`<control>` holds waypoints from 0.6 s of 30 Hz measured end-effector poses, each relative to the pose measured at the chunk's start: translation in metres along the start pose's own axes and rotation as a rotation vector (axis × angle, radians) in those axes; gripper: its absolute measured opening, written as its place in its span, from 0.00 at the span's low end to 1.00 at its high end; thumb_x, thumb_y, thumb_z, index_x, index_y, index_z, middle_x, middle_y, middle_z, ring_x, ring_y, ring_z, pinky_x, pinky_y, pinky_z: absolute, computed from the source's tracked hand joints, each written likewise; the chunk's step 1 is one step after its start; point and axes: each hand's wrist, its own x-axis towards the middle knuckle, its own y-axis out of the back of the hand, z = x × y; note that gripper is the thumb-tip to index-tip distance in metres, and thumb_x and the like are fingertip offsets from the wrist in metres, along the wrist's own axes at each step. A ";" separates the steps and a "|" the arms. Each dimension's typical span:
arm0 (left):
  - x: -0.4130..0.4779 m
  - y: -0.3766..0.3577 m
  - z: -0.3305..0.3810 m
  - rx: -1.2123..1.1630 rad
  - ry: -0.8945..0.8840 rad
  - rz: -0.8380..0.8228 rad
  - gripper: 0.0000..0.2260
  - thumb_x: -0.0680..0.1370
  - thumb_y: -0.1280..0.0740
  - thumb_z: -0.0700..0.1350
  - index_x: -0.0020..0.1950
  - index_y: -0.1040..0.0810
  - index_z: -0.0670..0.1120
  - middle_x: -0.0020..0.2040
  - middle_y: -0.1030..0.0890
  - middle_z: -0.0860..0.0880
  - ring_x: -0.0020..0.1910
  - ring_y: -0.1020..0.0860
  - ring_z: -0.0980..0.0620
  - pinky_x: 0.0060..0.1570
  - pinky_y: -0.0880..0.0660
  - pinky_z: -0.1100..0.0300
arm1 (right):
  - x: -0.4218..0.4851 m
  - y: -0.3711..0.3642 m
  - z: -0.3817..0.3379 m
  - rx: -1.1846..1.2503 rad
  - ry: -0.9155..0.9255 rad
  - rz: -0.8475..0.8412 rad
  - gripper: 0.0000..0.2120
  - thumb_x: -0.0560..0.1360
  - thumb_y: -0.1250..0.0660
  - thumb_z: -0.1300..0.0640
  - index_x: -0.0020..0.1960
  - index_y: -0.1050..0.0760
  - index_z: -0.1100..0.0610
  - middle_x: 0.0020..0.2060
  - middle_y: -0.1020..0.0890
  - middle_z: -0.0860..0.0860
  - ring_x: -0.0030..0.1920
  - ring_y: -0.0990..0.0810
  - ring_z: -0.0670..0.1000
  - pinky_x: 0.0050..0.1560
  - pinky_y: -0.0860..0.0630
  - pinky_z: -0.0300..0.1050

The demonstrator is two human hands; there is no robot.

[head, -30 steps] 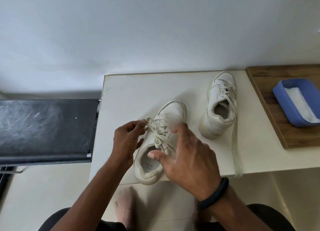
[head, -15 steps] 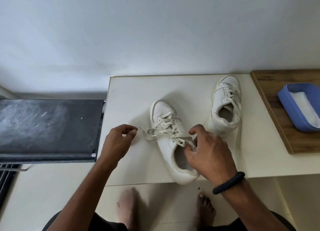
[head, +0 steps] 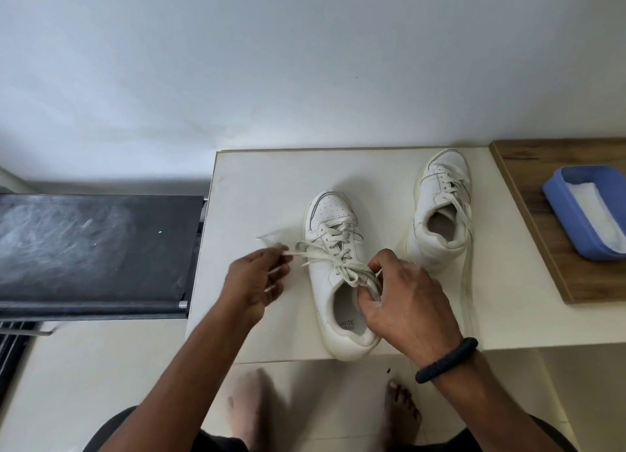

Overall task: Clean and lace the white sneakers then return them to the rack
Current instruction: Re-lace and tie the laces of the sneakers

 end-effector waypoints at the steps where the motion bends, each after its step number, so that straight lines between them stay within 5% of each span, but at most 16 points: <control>1: 0.002 0.003 0.004 -0.066 -0.030 0.016 0.04 0.79 0.30 0.44 0.47 0.16 0.46 0.38 0.16 0.51 0.32 0.22 0.59 0.27 0.30 0.68 | 0.000 0.000 0.000 -0.004 0.000 -0.003 0.13 0.74 0.34 0.46 0.55 0.30 0.49 0.47 0.19 0.46 0.45 0.19 0.52 0.42 0.24 0.45; 9: -0.031 -0.001 0.036 -0.165 -0.459 -0.096 0.06 0.81 0.34 0.46 0.51 0.17 0.49 0.49 0.14 0.49 0.51 0.17 0.51 0.47 0.24 0.56 | 0.000 0.002 0.001 -0.018 0.004 -0.013 0.14 0.75 0.34 0.45 0.56 0.30 0.48 0.49 0.19 0.46 0.46 0.19 0.51 0.42 0.24 0.44; 13: -0.054 -0.002 0.043 -0.201 -0.581 -0.140 0.08 0.83 0.37 0.42 0.53 0.18 0.43 0.37 0.18 0.49 0.43 0.17 0.47 0.50 0.19 0.54 | 0.000 0.005 0.002 -0.021 -0.001 -0.028 0.13 0.75 0.35 0.44 0.56 0.31 0.47 0.49 0.19 0.45 0.46 0.19 0.51 0.42 0.22 0.45; 18: -0.055 0.011 0.052 -0.328 -0.646 -0.090 0.08 0.83 0.36 0.44 0.54 0.18 0.45 0.36 0.21 0.50 0.38 0.20 0.52 0.47 0.20 0.57 | 0.001 0.006 0.003 -0.032 -0.007 -0.035 0.11 0.75 0.35 0.45 0.55 0.30 0.47 0.48 0.19 0.44 0.43 0.21 0.49 0.39 0.26 0.43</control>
